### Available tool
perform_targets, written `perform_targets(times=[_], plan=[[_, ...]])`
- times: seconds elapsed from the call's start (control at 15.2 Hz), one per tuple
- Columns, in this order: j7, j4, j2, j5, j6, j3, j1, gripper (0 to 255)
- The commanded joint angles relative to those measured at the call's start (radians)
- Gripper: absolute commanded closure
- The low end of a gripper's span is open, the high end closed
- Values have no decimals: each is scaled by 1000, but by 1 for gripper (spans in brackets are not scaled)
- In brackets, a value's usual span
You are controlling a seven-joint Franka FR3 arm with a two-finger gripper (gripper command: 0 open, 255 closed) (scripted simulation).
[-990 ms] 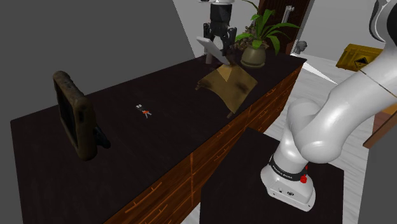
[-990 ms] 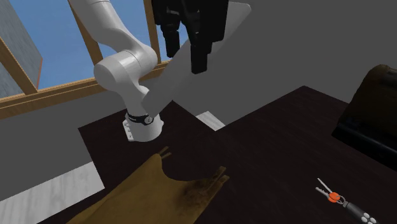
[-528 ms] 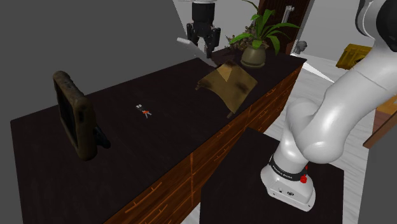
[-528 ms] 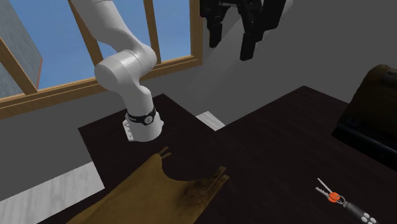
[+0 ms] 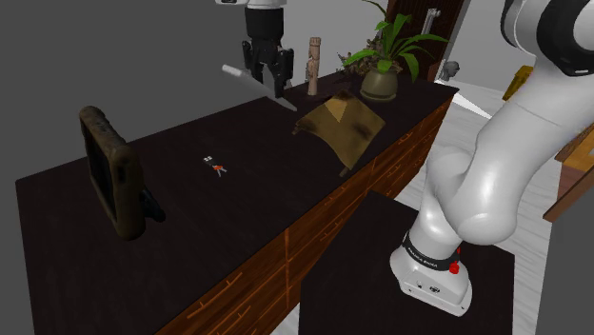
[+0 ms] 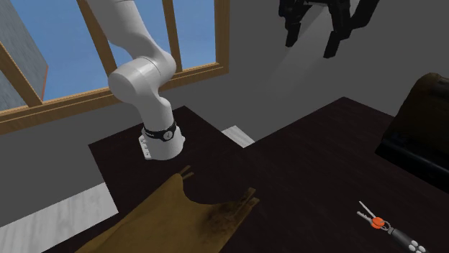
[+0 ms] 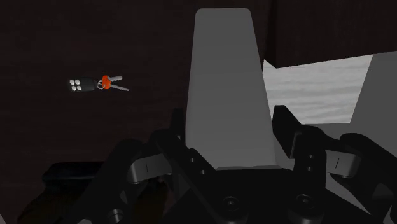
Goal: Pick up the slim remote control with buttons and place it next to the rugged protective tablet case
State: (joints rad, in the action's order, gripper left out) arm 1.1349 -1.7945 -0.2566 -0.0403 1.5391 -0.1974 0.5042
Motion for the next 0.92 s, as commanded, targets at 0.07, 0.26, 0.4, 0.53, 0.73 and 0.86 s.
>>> perform_targets(times=[0.07, 0.26, 0.4, 0.53, 0.73, 0.86], plan=[[-51, 81, 76, 20, -6, 30, 24, 255], [-101, 163, 152, 36, -13, 58, 47, 255], [-133, 226, 207, 45, -21, 75, 62, 255], [-164, 297, 266, 52, -33, 91, 77, 255], [-203, 378, 342, 58, -39, 109, 97, 255], [-203, 337, 331, 57, -8, 109, 97, 255]])
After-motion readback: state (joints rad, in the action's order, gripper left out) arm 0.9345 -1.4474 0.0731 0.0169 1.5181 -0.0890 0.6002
